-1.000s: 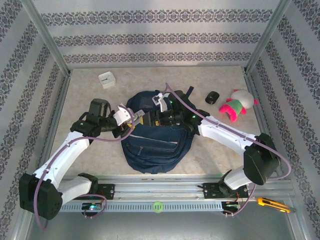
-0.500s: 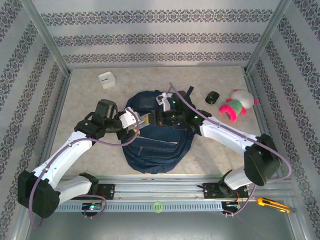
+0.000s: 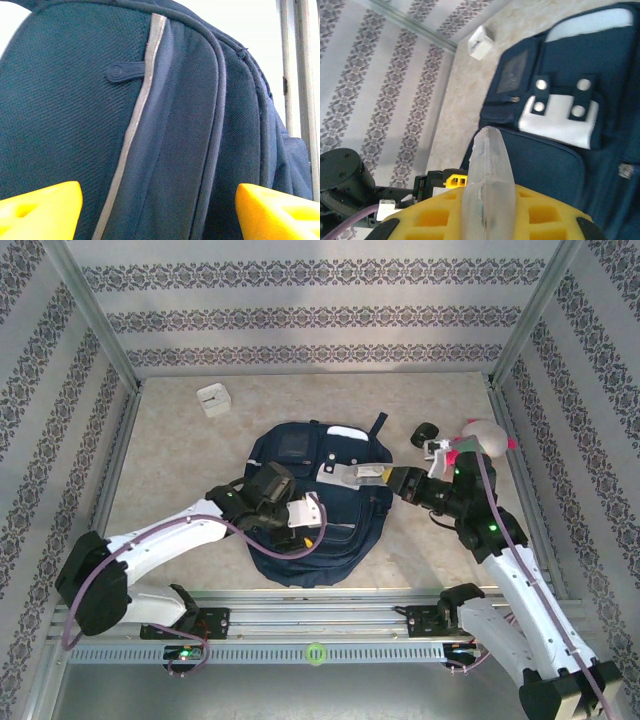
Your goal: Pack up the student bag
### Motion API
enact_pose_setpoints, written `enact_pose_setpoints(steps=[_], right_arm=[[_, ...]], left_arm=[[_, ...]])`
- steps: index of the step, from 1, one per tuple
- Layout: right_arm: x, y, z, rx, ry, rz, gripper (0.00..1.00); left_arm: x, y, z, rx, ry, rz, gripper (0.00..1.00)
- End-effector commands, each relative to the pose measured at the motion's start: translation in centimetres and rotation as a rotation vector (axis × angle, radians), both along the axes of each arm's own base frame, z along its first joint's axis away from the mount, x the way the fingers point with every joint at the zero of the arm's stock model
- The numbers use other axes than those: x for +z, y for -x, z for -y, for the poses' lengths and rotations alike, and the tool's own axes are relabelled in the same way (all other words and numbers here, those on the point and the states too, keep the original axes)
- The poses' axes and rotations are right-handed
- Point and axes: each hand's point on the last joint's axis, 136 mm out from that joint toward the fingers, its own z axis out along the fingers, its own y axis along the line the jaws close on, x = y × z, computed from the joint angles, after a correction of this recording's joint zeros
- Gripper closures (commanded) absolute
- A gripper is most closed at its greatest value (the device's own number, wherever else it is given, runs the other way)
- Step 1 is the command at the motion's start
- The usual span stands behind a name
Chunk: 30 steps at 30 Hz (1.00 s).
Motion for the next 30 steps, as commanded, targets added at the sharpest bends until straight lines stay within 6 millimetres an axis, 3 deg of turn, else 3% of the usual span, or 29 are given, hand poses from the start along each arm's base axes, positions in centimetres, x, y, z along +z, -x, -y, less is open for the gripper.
enact_pose_setpoints(steps=[1,4,9,11,15,17,23,25,30], right_arm=[[-2.3,1.4,0.5,0.021,0.029,-0.089,0.90],[-2.4,1.6,0.8,0.011,0.049,-0.092,0.90],[-2.6,1.9,1.9,-0.035,0.092,-0.092,0.90],[-2.2,2.0,2.2,-0.055,0.093,-0.082,0.90],[-1.3,2.6,3.2,-0.114,0.090,-0.058,0.90],[-0.7,3.0,3.8,-0.155,0.089,-0.049,0.90],[0.2,4.2,4.7,-0.216,0.059,-0.034,0.89],[0.0,5.6,3.6,-0.191,-0.082,-0.105,0.89],[-0.7,6.4,2.2,-0.143,-0.146,-0.148,0.90]], left_arm=[[1.3,-1.8,1.8,0.016,0.036,0.102,0.22],[1.8,-3.0,2.5,0.059,0.074,0.132,0.41],[4.5,-3.3,3.6,0.101,0.205,0.146,0.49],[5.0,-3.7,3.6,0.130,0.231,0.159,0.57],[5.8,-4.4,3.4,0.195,0.273,0.179,0.85],[6.3,-5.0,3.3,0.244,0.302,0.184,0.95],[8.2,-6.3,3.2,0.360,0.411,0.202,1.00],[9.4,-6.8,3.1,0.421,0.493,0.210,1.00],[9.9,-7.3,3.2,0.455,0.522,0.199,1.00]])
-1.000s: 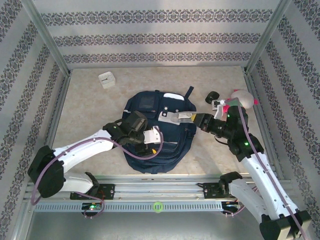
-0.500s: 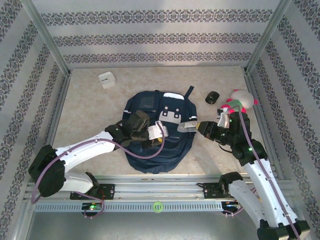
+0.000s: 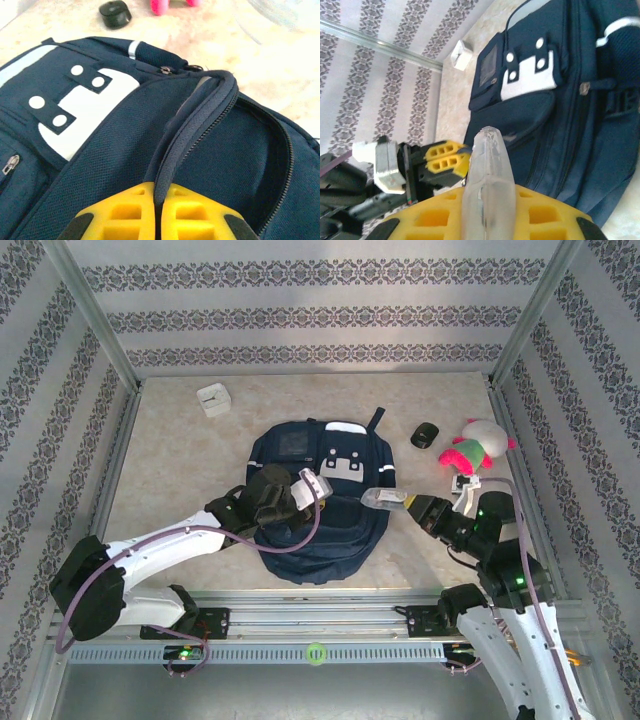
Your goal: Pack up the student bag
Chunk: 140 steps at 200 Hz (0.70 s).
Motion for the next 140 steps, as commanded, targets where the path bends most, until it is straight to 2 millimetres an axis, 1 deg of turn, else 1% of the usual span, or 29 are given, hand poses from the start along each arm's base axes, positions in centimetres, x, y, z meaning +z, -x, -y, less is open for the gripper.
enact_pose_setpoints(steps=[1,12,33,66,102,118,140], right_arm=[[-0.3,0.5,-1.3,0.023,-0.089,-0.059,0.90],[-0.4,0.4,-1.9,0.039,-0.110,-0.066,0.90],[-1.5,0.0,-3.0,0.055,-0.107,-0.079,0.90],[-2.2,-1.9,-5.3,0.065,-0.144,-0.066,0.91],[-3.1,-4.1,-6.0,0.000,-0.192,-0.053,0.92],[-3.7,-4.8,-6.0,-0.031,-0.201,-0.057,0.92],[-3.8,-5.4,-6.3,-0.051,-0.221,-0.049,0.92]], left_arm=[[5.0,-1.9,1.0,0.085,0.179,0.090,1.00],[5.2,-1.9,1.2,0.081,0.197,0.084,1.00],[5.6,-1.7,1.7,0.057,0.233,0.078,1.00],[6.2,-1.1,2.4,0.015,0.269,0.069,1.00],[6.8,-0.1,3.1,-0.046,0.302,0.049,1.00],[7.0,0.3,3.3,-0.066,0.310,0.043,1.00],[7.5,0.9,3.5,-0.095,0.327,0.035,1.00]])
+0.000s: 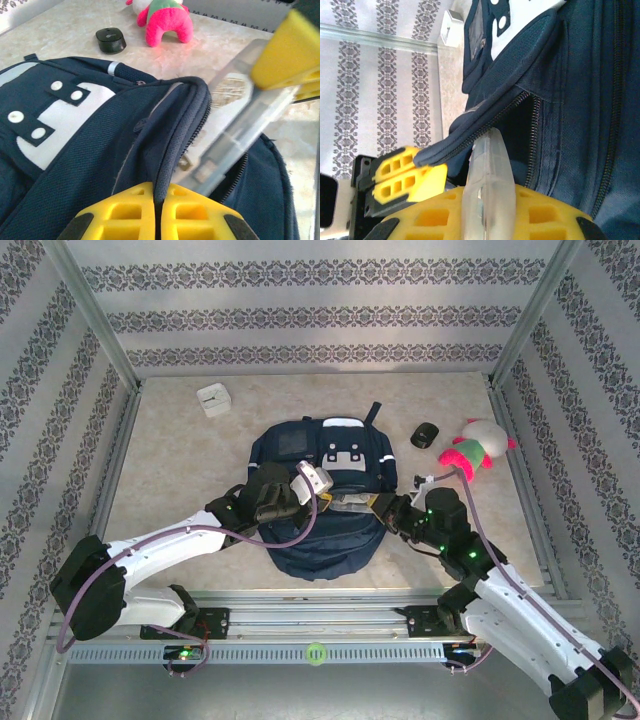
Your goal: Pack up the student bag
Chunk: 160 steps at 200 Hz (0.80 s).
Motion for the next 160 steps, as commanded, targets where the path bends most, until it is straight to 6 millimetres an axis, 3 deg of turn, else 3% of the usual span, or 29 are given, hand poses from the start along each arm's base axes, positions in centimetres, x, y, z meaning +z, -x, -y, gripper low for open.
enact_pose_setpoints(steps=[1,64,90,134,160], right_arm=[[2.4,-1.7,-0.1,-0.072,-0.082,0.094,0.92],[2.1,-2.7,-4.9,0.088,-0.129,0.042,0.88],[1.2,-3.6,-6.1,0.119,-0.115,0.008,0.81],[-0.5,-5.3,-6.5,0.133,-0.100,-0.045,0.68],[-1.4,-5.1,-5.1,0.124,-0.078,-0.074,0.50]], left_arm=[[5.7,0.6,2.0,-0.076,0.184,0.098,1.00],[8.4,1.6,3.1,-0.146,0.267,0.121,1.00],[9.3,1.7,3.3,-0.153,0.291,0.133,1.00],[10.2,1.9,3.1,-0.148,0.328,0.143,1.00],[9.6,1.0,2.6,-0.097,0.289,0.155,1.00]])
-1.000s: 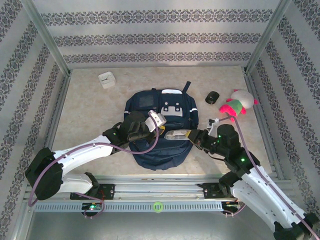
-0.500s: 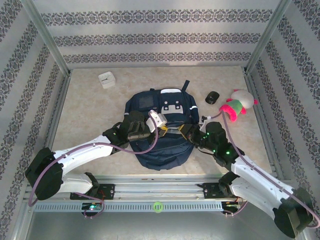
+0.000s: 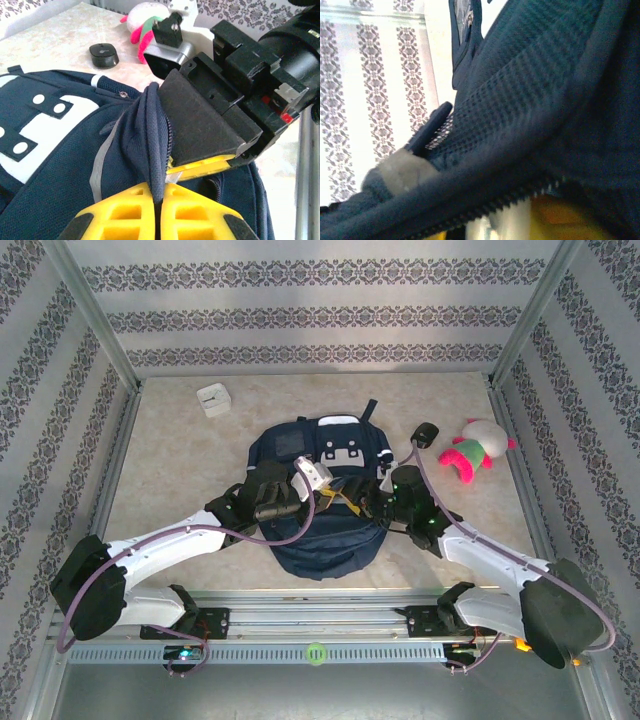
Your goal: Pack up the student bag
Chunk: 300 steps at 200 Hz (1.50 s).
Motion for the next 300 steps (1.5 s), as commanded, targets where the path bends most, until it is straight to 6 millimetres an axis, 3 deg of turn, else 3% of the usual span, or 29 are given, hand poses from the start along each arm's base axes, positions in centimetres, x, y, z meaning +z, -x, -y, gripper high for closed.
enact_pose_setpoints(steps=[1,40,95,113,140,167,186,210,231,261,300], right_arm=[[1.9,-0.6,0.3,0.007,-0.031,0.053,0.50],[0.2,2.4,4.0,0.029,0.061,-0.022,0.41],[3.2,5.1,7.7,-0.002,0.152,0.033,0.38],[3.1,5.1,8.2,0.000,0.204,0.036,0.37],[2.3,4.9,8.1,0.039,0.260,0.022,0.33],[0.6,5.9,9.3,0.079,0.426,-0.015,0.32],[-0.8,6.6,8.5,0.144,0.449,-0.041,0.32],[-0.7,5.4,6.4,0.178,0.389,0.015,0.33],[-1.0,4.1,5.7,0.172,0.362,0.038,0.35],[-2.6,2.4,6.0,0.152,0.381,0.047,0.47],[-2.4,-0.3,7.1,0.102,0.359,0.100,0.57]], left_arm=[[7.9,1.1,1.9,-0.087,0.197,0.171,1.00],[5.1,0.1,1.5,-0.050,0.066,0.161,0.99],[2.0,0.1,2.1,-0.088,-0.014,0.105,0.97],[1.3,1.7,3.1,-0.207,-0.024,0.053,0.83],[1.2,3.5,3.2,-0.301,-0.058,-0.009,0.31],[1.0,3.7,0.3,-0.285,-0.201,0.065,0.22],[-0.6,3.8,-3.0,-0.292,-0.381,0.147,0.20],[-3.1,3.7,-7.0,-0.286,-0.613,0.156,0.17],[-4.5,4.3,-9.0,-0.319,-0.715,0.151,0.13],[-5.2,4.1,-9.6,-0.305,-0.680,0.187,0.11],[-5.4,3.3,-9.8,-0.275,-0.687,0.212,0.12]])
